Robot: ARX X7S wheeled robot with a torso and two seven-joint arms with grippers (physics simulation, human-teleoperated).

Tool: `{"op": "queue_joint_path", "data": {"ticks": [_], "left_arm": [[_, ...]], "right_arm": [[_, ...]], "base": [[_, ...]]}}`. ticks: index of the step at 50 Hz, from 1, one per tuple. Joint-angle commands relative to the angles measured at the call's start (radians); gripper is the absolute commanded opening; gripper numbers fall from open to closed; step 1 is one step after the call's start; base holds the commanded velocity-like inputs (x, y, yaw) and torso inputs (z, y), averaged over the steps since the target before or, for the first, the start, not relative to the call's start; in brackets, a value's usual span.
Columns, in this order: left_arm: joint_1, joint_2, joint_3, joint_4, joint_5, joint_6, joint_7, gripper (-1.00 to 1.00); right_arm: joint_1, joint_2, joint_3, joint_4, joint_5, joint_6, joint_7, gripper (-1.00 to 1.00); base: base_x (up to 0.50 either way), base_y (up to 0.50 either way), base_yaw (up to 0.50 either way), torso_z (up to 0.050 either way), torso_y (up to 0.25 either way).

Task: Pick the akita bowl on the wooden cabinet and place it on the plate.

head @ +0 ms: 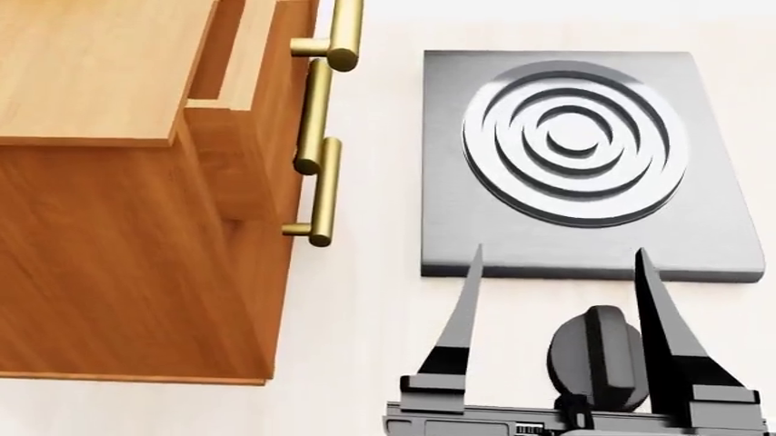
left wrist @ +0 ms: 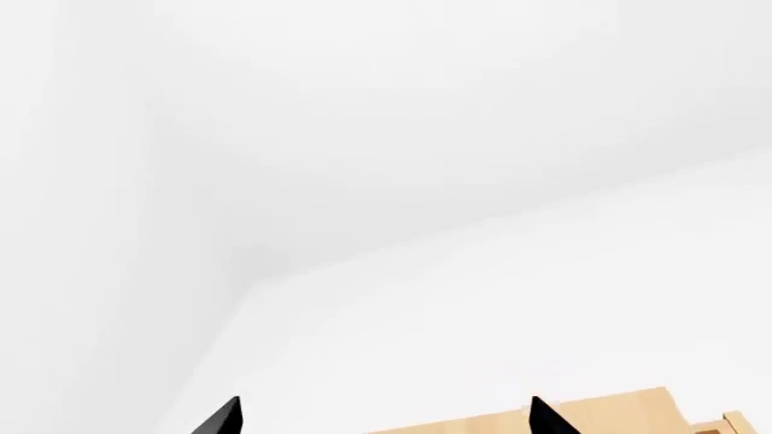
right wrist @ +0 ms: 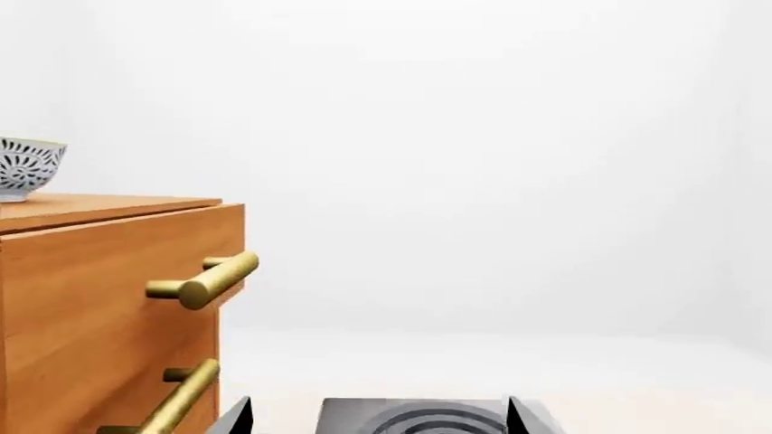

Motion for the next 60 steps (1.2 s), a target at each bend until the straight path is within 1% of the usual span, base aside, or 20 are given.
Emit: {"op": "queue_joint_path", "data": {"ticks": [1,6,7,9,10,22,26,27,29,30,31,32,35,38,41,50,55,56,60], "left_arm": [[-0.007,-0.001,-0.007,-0.001,-0.004,0.012,0.001,1.00],[-0.012,-0.002,-0.011,-0.001,-0.002,0.007,-0.014,1.00],[-0.014,-0.004,-0.021,-0.001,-0.006,0.003,-0.032,1.00],[-0.017,-0.011,-0.061,-0.001,-0.032,-0.037,-0.043,1.00],[-0.015,-0.009,-0.048,-0.001,-0.019,-0.036,-0.038,1.00],[-0.061,-0.013,-0.073,-0.001,-0.007,-0.078,-0.042,1.00],[-0.077,-0.015,-0.076,-0.001,0.000,-0.137,-0.048,1.00],[-0.085,-0.016,-0.081,-0.001,-0.004,-0.187,-0.040,1.00],[-0.107,-0.028,-0.136,-0.001,-0.036,-0.275,-0.040,1.00],[-0.110,-0.028,-0.137,-0.001,-0.033,-0.266,-0.026,1.00],[-0.121,-0.030,-0.141,-0.001,-0.029,-0.319,-0.012,1.00],[-0.123,-0.031,-0.158,-0.001,-0.027,-0.327,-0.002,1.00],[-0.124,-0.033,-0.224,0.026,0.040,-0.419,0.031,1.00],[-0.124,-0.031,-0.290,0.061,0.093,-0.476,0.050,1.00],[-0.124,-0.031,-0.329,0.082,0.132,-0.526,0.059,1.00],[-0.124,-0.024,-0.306,0.122,0.244,-0.618,0.158,1.00],[-0.124,-0.021,-0.305,0.147,0.288,-0.669,0.193,1.00],[-0.124,-0.024,-0.328,0.153,0.280,-0.677,0.180,1.00],[-0.124,-0.025,-0.327,0.174,0.283,-0.714,0.182,1.00]], "right_arm": [[-0.001,0.003,-0.002,0.001,0.003,-0.003,0.003,1.00],[0.001,0.004,-0.003,0.002,0.004,-0.003,0.003,1.00],[0.000,0.005,-0.004,0.000,0.002,-0.002,0.004,1.00],[0.000,0.005,-0.003,0.001,0.004,-0.003,0.005,1.00],[0.001,0.005,-0.004,0.000,0.003,-0.002,0.005,1.00],[0.004,0.007,-0.006,0.001,0.006,-0.003,0.008,1.00],[0.005,0.005,-0.011,0.006,0.008,-0.006,0.007,1.00],[0.005,0.005,-0.012,0.006,0.006,-0.005,0.007,1.00],[0.005,0.005,-0.017,0.005,0.005,-0.004,0.007,1.00],[0.006,0.005,-0.016,0.006,0.006,-0.006,0.007,1.00],[0.007,0.004,-0.021,0.009,0.003,-0.006,0.006,1.00],[0.007,0.004,-0.022,0.010,0.003,-0.006,0.006,1.00],[0.006,0.004,-0.025,0.009,0.003,-0.007,0.006,1.00],[0.007,0.004,-0.027,0.011,0.004,-0.008,0.005,1.00],[0.006,0.006,-0.028,0.011,0.004,-0.009,0.006,1.00],[0.007,0.006,-0.030,0.016,0.006,-0.014,0.007,1.00],[0.007,0.007,-0.030,0.017,0.007,-0.015,0.009,1.00],[0.007,0.008,-0.030,0.017,0.008,-0.014,0.009,1.00],[0.008,0.007,-0.032,0.022,0.008,-0.016,0.009,1.00]], "base": [[0.00,0.00,0.00,0.026,-0.250],[0.00,0.00,0.00,0.026,-0.243],[0.00,0.00,0.00,0.021,-0.125],[0.00,0.00,0.00,0.007,-0.033],[0.00,0.00,0.00,0.000,0.000],[0.00,0.00,0.00,0.000,0.000],[0.00,0.00,0.00,0.000,0.000],[0.00,0.00,0.00,0.000,0.000],[0.00,0.00,0.00,0.000,0.000],[0.00,0.00,0.00,0.000,0.000],[0.00,0.00,0.00,0.000,0.000],[0.00,0.00,0.00,0.000,0.000],[0.00,0.00,0.00,0.000,0.000],[0.00,0.00,0.00,0.000,0.000],[0.00,0.00,0.00,0.000,0.000],[0.00,0.00,0.00,0.000,0.000],[0.00,0.00,0.00,0.000,0.000],[0.00,0.00,0.00,0.000,0.000],[0.00,0.00,0.00,0.000,0.000]]}}
